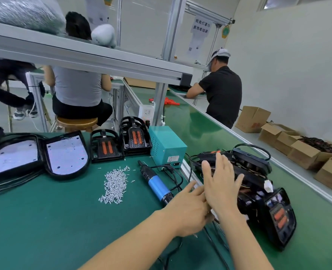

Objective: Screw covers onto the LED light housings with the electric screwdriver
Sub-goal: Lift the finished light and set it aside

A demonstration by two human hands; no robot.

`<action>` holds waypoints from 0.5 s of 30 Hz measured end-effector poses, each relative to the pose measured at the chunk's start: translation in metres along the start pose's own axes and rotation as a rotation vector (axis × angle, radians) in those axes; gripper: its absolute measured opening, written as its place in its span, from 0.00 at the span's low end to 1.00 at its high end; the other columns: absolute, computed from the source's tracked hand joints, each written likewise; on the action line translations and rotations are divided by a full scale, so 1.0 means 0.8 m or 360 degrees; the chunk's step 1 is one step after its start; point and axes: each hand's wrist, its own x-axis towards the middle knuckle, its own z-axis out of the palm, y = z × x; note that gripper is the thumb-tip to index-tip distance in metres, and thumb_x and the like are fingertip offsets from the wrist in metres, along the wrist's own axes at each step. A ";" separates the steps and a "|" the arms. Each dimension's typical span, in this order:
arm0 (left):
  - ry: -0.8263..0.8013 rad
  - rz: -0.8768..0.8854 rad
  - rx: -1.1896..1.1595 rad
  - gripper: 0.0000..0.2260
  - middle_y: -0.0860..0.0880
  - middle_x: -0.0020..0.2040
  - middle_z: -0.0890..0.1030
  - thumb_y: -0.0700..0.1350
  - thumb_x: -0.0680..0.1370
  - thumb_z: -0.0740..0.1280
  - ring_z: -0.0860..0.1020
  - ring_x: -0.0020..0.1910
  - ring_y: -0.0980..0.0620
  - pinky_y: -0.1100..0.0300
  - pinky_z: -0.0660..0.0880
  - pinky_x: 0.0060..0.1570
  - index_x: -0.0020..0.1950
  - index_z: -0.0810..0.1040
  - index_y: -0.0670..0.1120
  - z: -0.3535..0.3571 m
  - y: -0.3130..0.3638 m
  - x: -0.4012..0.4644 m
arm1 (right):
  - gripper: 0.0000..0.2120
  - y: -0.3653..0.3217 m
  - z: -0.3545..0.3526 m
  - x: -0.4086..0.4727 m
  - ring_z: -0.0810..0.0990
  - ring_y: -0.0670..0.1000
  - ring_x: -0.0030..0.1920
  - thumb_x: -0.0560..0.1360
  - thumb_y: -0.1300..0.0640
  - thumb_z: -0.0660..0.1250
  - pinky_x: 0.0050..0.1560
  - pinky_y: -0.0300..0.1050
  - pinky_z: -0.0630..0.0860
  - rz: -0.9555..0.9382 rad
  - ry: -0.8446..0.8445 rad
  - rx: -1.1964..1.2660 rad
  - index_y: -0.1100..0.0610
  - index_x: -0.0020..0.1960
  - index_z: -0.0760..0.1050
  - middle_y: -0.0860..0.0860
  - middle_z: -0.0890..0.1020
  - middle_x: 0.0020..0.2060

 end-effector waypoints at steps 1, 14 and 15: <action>-0.0011 -0.0001 0.0031 0.20 0.45 0.74 0.64 0.50 0.82 0.53 0.54 0.74 0.46 0.46 0.42 0.74 0.74 0.65 0.46 -0.003 -0.005 -0.008 | 0.30 -0.012 0.006 -0.004 0.51 0.49 0.78 0.82 0.41 0.49 0.75 0.60 0.40 -0.0042 -0.0050 0.0032 0.52 0.80 0.52 0.50 0.56 0.79; -0.0176 -0.0648 0.0189 0.27 0.47 0.79 0.50 0.45 0.80 0.50 0.44 0.77 0.50 0.45 0.33 0.72 0.78 0.47 0.49 -0.029 -0.112 -0.183 | 0.30 -0.177 0.091 -0.074 0.47 0.45 0.79 0.82 0.38 0.44 0.76 0.55 0.36 -0.0617 -0.0616 0.0273 0.49 0.80 0.47 0.46 0.52 0.79; -0.0157 -0.0723 0.0177 0.27 0.48 0.79 0.49 0.45 0.80 0.50 0.43 0.77 0.51 0.47 0.32 0.71 0.78 0.44 0.50 -0.032 -0.119 -0.198 | 0.30 -0.189 0.096 -0.081 0.46 0.45 0.79 0.82 0.38 0.44 0.76 0.55 0.36 -0.0661 -0.0651 0.0286 0.49 0.80 0.47 0.46 0.52 0.79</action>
